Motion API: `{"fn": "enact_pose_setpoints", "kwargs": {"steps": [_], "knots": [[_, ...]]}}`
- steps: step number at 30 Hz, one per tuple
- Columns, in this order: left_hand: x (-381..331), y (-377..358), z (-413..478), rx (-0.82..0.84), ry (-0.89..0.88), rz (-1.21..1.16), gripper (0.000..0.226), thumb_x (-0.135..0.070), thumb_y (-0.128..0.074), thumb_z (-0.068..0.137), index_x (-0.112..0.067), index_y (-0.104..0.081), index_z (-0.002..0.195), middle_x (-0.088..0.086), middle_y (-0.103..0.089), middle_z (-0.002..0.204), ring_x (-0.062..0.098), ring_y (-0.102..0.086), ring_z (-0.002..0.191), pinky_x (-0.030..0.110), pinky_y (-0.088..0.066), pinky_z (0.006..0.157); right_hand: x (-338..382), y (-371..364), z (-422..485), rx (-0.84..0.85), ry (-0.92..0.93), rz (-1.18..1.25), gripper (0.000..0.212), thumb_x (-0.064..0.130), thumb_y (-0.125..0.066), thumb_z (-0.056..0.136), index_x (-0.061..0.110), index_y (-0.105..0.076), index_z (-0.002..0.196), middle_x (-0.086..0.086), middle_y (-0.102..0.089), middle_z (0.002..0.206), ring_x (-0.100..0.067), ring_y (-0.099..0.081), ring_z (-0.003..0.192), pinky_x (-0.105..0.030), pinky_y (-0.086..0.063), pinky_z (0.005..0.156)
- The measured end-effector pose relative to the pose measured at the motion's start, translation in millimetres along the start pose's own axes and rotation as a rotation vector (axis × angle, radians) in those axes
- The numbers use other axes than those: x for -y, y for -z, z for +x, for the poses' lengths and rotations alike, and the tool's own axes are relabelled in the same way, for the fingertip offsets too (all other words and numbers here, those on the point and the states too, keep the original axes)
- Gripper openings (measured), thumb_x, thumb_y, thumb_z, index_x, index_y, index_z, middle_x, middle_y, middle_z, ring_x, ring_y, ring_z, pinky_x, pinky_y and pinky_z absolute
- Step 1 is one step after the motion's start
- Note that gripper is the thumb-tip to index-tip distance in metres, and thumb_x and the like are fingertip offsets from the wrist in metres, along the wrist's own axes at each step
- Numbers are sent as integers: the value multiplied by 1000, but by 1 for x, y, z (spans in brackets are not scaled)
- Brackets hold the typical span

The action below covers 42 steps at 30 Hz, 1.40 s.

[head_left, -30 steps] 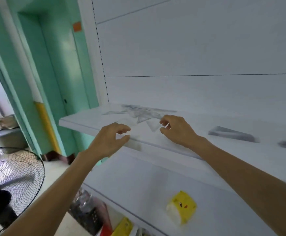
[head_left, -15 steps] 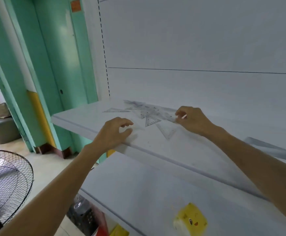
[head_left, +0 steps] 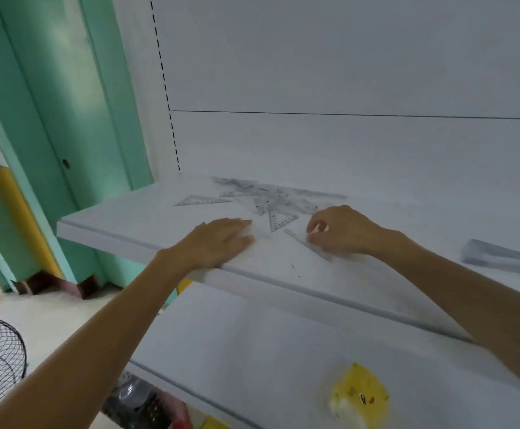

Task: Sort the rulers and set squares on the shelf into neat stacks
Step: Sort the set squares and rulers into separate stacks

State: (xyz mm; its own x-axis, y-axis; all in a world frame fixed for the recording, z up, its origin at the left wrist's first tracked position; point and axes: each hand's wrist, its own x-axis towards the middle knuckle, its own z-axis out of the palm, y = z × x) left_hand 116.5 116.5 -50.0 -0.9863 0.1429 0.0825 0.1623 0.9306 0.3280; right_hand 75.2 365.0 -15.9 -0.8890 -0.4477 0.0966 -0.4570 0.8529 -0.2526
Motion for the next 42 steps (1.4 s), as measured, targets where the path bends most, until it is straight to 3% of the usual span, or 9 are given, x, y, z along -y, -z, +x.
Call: {"fn": "enact_pose_setpoints", "kwargs": {"steps": [6, 10, 15, 19, 23, 28, 33, 37, 42], "knots": [[13, 4, -33, 24, -132, 96, 85, -79, -23, 69, -37, -25, 143, -8, -20, 153, 10, -16, 140, 33, -14, 115, 41, -18, -25, -57, -37, -99, 53, 66, -35, 86, 27, -56, 116, 2, -54, 123, -19, -50, 111, -34, -37, 83], [17, 6, -53, -73, -262, 214, 71, -68, -45, 79, -33, -31, 140, -4, -31, 147, 17, -28, 132, 32, -25, 105, 60, -30, -50, -124, -44, -127, 59, 73, -34, 79, 30, -53, 115, 4, -54, 119, -18, -50, 109, -32, -35, 78], [11, 7, -68, -237, -437, 400, 45, -42, -51, 90, -28, -42, 132, 0, -49, 126, 23, -42, 110, 33, -38, 86, 73, -36, -82, -157, 25, -234, 47, 58, -52, 83, 29, -49, 119, 5, -52, 118, -15, -44, 113, -28, -33, 78], [4, 13, -76, -301, -501, 477, 22, -14, -42, 95, -14, -46, 117, 7, -51, 104, 24, -43, 96, 36, -43, 72, 83, -33, -103, -250, 115, -254, 24, 29, -45, 95, 21, -51, 117, 0, -56, 109, -20, -49, 104, -32, -41, 76], [-5, 17, -78, -273, -449, 279, 20, -17, -36, 95, -7, -43, 111, 7, -49, 88, 24, -44, 83, 32, -28, 65, 80, -26, -121, -335, 87, -361, 27, 24, -31, 98, 20, -43, 122, -2, -58, 105, -27, -55, 95, -34, -41, 70], [-33, 15, -82, -319, -525, 231, 21, -30, -32, 98, -14, -41, 89, 4, -48, 80, 20, -38, 72, 31, -26, 62, 53, -18, -149, -412, -76, -378, 30, 32, -27, 99, 23, -44, 122, -6, -57, 97, -34, -57, 80, -34, -39, 64], [-85, 9, -73, -289, -596, 193, 27, -34, -31, 98, -14, -40, 83, 2, -47, 79, 21, -42, 78, 33, -32, 64, 15, -5, -178, -480, -252, -250, 38, 43, -20, 97, 22, -47, 113, -2, -42, 90, -29, -54, 78, -32, -34, 61], [-137, -7, -58, -258, -629, 113, 26, -33, -34, 98, -14, -47, 86, -1, -47, 83, 18, -41, 84, 35, -39, 74, -30, 14, -208, -502, -309, -247, 40, 47, -23, 96, 25, -53, 112, 0, -42, 98, -26, -55, 84, -31, -35, 64], [-210, -41, -40, -242, -626, -50, 21, -33, -37, 97, -20, -47, 85, -8, -37, 79, 12, -38, 80, 27, -34, 69, -108, 40, -253, -505, -313, -308, 43, 49, -30, 94, 24, -56, 118, -4, -46, 102, -21, -49, 73, -29, -36, 63]]}}
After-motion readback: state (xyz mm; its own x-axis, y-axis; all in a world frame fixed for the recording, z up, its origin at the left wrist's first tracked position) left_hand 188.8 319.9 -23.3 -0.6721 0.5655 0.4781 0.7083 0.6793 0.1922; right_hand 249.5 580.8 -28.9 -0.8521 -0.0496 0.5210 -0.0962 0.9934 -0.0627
